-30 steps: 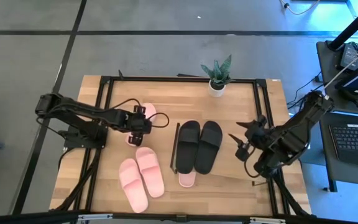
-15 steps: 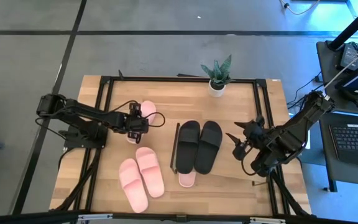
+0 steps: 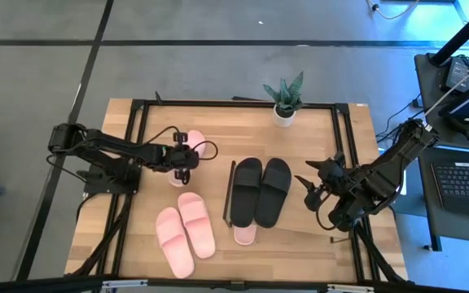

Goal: Pick and place slides into the shelf
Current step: Put the top pink slipper under the shelf

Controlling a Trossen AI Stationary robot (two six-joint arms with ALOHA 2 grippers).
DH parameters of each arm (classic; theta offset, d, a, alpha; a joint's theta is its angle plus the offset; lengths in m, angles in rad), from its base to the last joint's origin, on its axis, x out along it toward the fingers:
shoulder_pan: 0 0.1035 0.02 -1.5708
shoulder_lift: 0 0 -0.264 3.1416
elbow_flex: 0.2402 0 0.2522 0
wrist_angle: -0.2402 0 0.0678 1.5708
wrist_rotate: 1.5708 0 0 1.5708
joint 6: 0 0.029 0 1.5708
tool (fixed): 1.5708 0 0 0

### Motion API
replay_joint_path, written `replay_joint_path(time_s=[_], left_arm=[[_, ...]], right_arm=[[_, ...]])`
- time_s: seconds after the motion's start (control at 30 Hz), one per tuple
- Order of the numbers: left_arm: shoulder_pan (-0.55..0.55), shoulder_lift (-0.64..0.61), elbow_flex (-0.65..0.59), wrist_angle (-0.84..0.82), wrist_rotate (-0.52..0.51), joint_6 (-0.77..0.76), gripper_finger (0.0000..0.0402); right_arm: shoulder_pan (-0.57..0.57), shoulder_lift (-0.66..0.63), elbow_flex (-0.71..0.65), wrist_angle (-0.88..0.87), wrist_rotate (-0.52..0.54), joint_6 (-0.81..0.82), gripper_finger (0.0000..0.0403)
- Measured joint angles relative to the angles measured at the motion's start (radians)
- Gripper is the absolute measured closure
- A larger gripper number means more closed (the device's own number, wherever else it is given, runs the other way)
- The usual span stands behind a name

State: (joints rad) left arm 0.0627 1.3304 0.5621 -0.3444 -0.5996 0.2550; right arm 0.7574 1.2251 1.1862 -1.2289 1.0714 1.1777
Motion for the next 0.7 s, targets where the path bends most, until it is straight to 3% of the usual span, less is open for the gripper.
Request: replay_joint_path(time_s=[0.1, 0.3, 0.47, 0.7], left_arm=[[0.008, 0.000, 0.000, 0.001, 0.029, -0.017, 0.0385], [0.002, -0.002, 0.032, -0.067, 0.016, -0.133, 0.0394], [-0.020, -0.023, 0.171, -0.301, 0.015, -0.278, 0.0397], [-0.089, -0.042, 0.468, -0.773, 0.045, -0.531, 0.0399]], right_arm=[[0.000, 0.000, 0.000, 0.001, 0.000, -0.005, 0.0137], [0.000, 0.000, 0.000, 0.001, -0.002, -0.006, 0.0137], [0.000, 0.000, 0.000, 0.000, -0.056, -0.009, 0.0137], [0.000, 0.001, 0.000, -0.002, -0.108, -0.010, 0.0137]])
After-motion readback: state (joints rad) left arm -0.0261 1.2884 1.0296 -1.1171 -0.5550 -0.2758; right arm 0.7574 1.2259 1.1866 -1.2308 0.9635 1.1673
